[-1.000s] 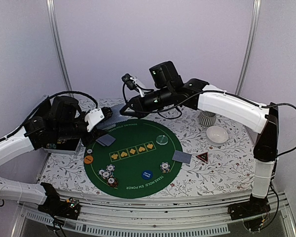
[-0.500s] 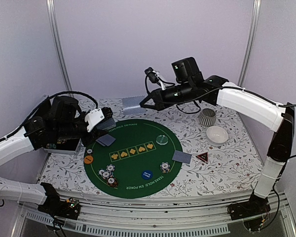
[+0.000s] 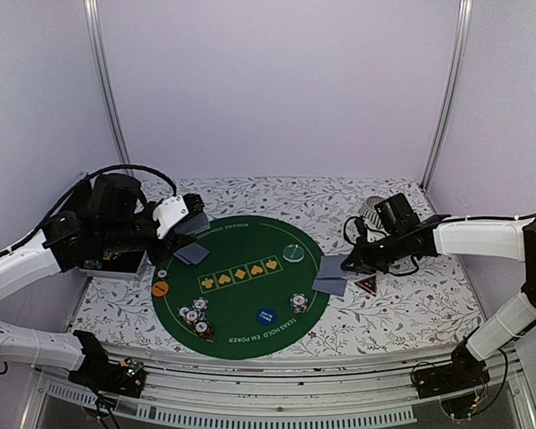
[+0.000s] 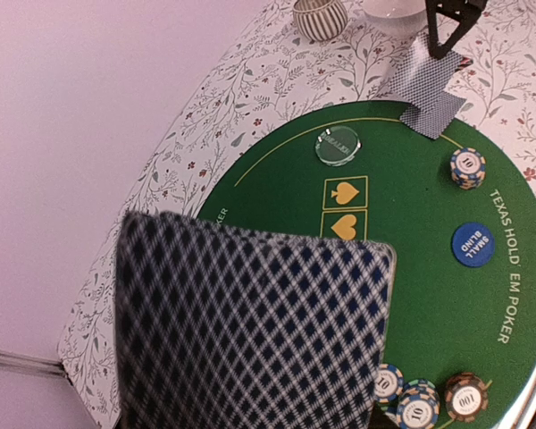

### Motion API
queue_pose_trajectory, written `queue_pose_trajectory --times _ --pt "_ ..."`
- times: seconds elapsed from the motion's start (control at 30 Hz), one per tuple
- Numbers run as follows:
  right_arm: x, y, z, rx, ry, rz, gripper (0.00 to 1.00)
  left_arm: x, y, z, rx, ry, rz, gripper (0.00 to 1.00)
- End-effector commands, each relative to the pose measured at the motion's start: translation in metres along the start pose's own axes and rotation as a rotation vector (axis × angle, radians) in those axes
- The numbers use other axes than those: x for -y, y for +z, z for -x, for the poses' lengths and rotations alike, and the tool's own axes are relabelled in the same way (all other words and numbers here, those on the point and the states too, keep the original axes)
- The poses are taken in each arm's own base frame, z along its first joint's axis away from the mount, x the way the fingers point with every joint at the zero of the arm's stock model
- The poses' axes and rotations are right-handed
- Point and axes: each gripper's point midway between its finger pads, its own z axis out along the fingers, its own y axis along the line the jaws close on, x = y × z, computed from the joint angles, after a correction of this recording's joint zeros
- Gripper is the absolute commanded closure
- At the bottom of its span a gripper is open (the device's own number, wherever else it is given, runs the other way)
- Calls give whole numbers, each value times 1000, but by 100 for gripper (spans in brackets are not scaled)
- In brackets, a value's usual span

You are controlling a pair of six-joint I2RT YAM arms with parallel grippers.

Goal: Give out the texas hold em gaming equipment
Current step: Distribute the poker card in the small blind area.

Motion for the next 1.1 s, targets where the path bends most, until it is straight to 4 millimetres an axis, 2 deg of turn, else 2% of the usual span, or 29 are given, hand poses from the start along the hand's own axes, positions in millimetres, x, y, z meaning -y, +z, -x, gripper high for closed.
queue_pose_trajectory --times 0.0,0.23,0.47,0.57,0.7,0.83,0.93,1.0,1.07 --pt "-9 4 26 122 79 68 99 1 -1 7 36 8 1 64" --pt "14 25 9 73 140 23 98 1 -3 4 32 10 10 63" --pt "25 25 1 59 159 -21 96 1 -3 4 33 12 10 63" --pt "28 15 6 90 156 -60 73 1 -3 4 32 12 8 63" --pt "29 -4 16 139 143 -130 53 1 -3 5 36 12 7 63" --pt "16 -25 30 177 98 -180 46 1 -4 6 38 15 6 63" --pt "-3 -39 42 207 45 -209 42 1 -4 7 41 15 4 63" --pt "-26 -49 53 245 -6 -201 38 1 -4 7 41 16 4 63" --pt "-60 -56 64 285 -105 -161 33 1 -4 9 46 18 1 63"
